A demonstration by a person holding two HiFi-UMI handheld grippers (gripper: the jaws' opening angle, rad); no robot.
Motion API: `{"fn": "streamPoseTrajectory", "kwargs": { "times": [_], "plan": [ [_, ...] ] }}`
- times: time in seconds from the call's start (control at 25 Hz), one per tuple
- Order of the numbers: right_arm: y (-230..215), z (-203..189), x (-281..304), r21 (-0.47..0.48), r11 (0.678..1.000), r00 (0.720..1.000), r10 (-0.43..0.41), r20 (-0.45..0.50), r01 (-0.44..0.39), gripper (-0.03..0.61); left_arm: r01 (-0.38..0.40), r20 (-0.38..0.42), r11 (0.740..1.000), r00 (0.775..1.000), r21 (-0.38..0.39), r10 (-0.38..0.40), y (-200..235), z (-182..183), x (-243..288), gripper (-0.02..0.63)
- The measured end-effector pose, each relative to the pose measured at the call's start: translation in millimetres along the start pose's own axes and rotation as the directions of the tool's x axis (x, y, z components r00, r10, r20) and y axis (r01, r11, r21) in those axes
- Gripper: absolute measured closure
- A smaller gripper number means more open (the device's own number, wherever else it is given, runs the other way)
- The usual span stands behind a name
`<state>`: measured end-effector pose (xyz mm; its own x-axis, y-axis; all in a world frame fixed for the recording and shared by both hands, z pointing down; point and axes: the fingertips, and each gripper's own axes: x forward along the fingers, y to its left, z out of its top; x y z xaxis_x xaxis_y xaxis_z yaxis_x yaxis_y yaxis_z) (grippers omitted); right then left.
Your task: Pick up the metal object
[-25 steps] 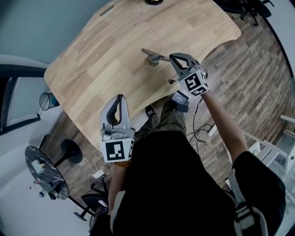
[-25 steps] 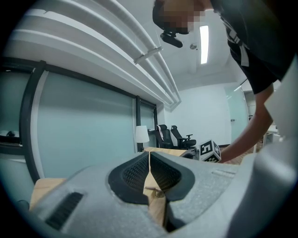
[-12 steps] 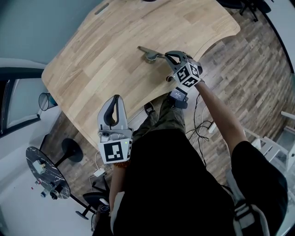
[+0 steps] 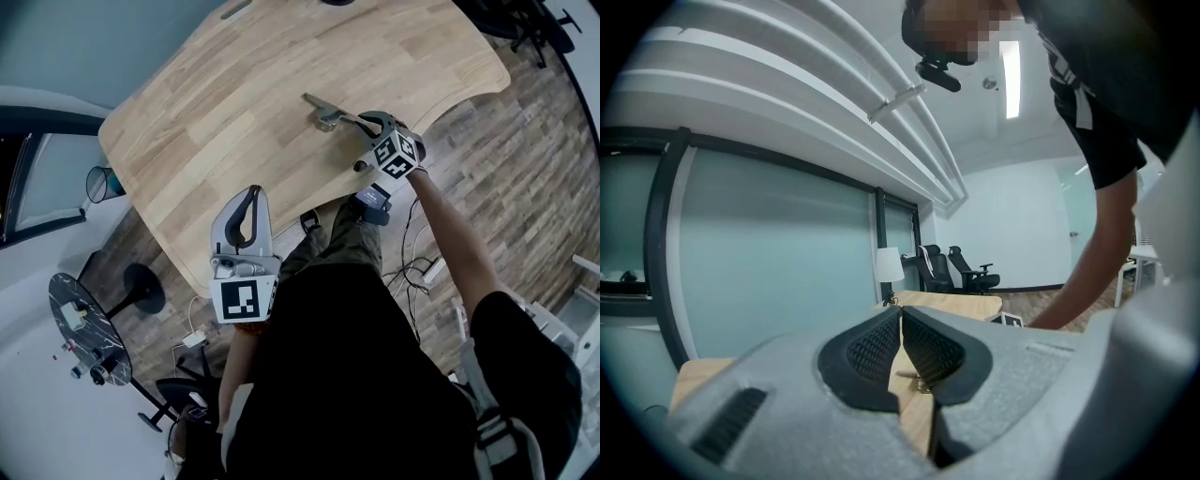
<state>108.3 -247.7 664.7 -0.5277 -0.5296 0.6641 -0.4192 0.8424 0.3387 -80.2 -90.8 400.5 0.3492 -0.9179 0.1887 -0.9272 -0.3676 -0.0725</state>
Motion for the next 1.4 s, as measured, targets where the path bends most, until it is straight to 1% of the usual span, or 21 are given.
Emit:
{"fn": "streamPoseTrajectory", "kwargs": {
  "times": [0.24, 0.4, 0.52, 0.68, 1.0, 1.16, 1.24, 1.4],
  "plan": [
    [6, -20, 12, -0.012, 0.999, 0.997, 0.036, -0.064, -0.037, 0.528, -0.025, -0.001, 1.000, 1.000, -0.005, 0.025, 6, -3, -4, 0.591],
    [9, -25, 21, -0.025, 0.998, 0.994, 0.051, -0.092, -0.054, 0.525, -0.044, -0.005, 0.999, 0.999, -0.008, 0.043, 13, -6, -7, 0.591],
    [9, -30, 27, 0.004, 0.998, 0.992, 0.061, -0.112, -0.061, 0.522, -0.052, -0.001, 0.999, 0.999, -0.004, 0.052, 14, -5, -8, 0.591],
    [8, -30, 31, 0.055, 0.997, 0.991, 0.066, -0.115, -0.060, 0.517, -0.047, -0.001, 0.999, 0.999, 0.002, 0.047, 13, -3, -7, 0.591],
    [9, -35, 39, 0.093, 0.991, 0.984, 0.113, -0.137, -0.100, 0.520, -0.049, -0.004, 0.999, 0.999, 0.000, 0.049, 13, -4, -4, 0.591],
    [7, -34, 40, 0.108, 0.988, 0.983, 0.121, -0.136, -0.107, 0.522, -0.052, -0.009, 0.999, 0.999, 0.008, 0.052, 14, -6, -4, 0.591],
    [7, -34, 41, 0.118, 0.987, 0.982, 0.129, -0.136, -0.113, 0.536, -0.054, -0.012, 0.999, 0.998, 0.004, 0.054, 15, -8, -4, 0.591],
    [10, -32, 41, 0.101, 0.986, 0.979, 0.143, -0.146, -0.129, 0.543, -0.059, -0.006, 0.998, 0.998, 0.000, 0.059, 15, -7, -4, 0.591]
  ]
}}
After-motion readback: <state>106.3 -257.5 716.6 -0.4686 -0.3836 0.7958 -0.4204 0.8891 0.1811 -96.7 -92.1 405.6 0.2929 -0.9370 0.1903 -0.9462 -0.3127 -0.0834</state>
